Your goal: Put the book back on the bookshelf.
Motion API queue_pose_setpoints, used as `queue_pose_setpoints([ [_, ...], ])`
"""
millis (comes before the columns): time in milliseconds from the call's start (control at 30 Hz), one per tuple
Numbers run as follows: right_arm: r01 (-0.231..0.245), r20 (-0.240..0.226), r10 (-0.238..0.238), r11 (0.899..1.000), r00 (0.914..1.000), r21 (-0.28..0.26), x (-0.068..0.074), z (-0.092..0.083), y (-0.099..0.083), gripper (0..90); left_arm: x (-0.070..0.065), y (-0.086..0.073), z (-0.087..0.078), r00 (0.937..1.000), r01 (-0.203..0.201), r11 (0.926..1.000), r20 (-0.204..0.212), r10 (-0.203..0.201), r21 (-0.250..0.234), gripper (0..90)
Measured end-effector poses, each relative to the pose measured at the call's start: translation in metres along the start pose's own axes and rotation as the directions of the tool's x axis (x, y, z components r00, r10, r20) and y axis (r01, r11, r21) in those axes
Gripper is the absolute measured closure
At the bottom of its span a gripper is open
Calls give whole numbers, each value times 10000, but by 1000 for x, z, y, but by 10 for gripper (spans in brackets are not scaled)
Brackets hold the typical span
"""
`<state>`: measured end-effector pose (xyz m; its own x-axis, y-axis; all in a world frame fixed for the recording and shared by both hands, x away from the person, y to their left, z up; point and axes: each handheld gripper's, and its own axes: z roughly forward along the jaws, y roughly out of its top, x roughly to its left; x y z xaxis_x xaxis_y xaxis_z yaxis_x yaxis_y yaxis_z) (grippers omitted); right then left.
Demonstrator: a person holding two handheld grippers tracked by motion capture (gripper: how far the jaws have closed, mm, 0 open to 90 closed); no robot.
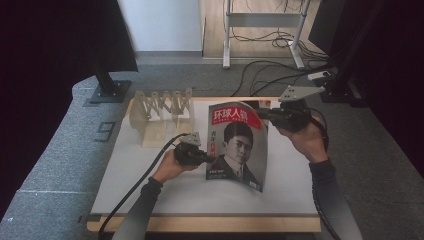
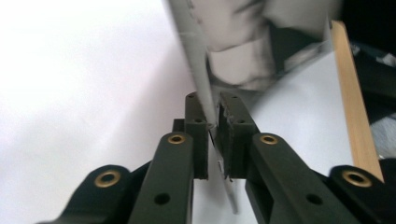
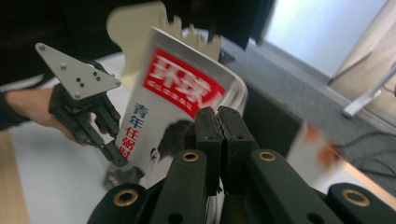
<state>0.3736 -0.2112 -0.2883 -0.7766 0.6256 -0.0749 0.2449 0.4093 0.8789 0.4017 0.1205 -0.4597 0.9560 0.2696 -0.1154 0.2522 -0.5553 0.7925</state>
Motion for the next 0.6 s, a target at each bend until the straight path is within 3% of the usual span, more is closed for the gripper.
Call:
queue_pose_setpoints([
  [67,-44,68,45,9997,10000,-228,-1,-7,1,864,-2,1,-6,9990,-132,9999,-430,128,-94,851],
  [233,16,380,-13,10000,9993,-79,-3,-10,-8,864,-8,-9,-4,9919,-681,9977,-1070,683,56,868],
  [367,-29,370,32,10000,9993,-83,-5,-13,-14,863,-13,-14,-2,9913,-926,9957,-934,926,51,866],
  [600,288,409,-289,9996,9987,15,3,-20,-16,862,-21,-9,-4,9855,-1272,9919,-1118,1272,77,819],
])
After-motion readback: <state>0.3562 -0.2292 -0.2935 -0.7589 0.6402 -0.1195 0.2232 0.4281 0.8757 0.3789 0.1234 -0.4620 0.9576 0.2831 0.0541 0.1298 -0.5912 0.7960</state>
